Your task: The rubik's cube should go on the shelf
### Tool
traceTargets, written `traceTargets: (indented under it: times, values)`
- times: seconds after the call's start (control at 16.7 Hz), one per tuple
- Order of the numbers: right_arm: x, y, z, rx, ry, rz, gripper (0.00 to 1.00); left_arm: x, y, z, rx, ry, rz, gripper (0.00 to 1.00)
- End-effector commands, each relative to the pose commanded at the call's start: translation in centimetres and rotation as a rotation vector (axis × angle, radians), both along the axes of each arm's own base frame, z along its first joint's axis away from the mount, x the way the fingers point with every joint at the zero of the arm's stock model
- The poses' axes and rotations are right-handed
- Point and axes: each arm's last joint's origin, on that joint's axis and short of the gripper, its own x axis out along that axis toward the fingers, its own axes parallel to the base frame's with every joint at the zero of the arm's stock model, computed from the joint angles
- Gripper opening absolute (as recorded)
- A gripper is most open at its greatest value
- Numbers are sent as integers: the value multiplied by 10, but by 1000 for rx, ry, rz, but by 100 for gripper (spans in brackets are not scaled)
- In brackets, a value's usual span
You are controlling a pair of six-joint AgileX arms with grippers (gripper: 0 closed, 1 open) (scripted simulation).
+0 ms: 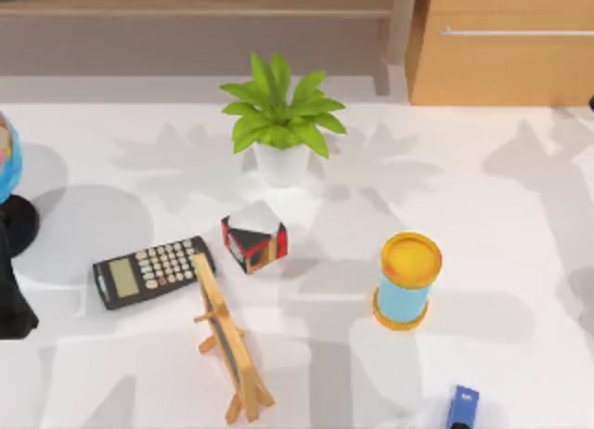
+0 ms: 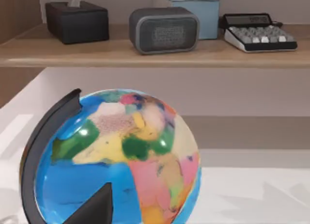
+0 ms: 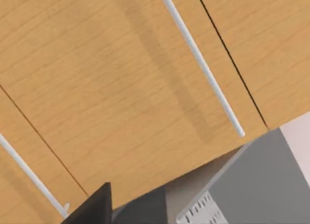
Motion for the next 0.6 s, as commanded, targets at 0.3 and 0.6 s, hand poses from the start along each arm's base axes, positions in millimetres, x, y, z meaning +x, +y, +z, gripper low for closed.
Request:
traceTargets:
  times: [0.3,0.6]
  values:
    - [75,23,-62,-301,12,-11,100,0,0,0,0,0,0,100]
    - [109,41,-124,-493,17,-19,100,0,0,0,0,0,0,100]
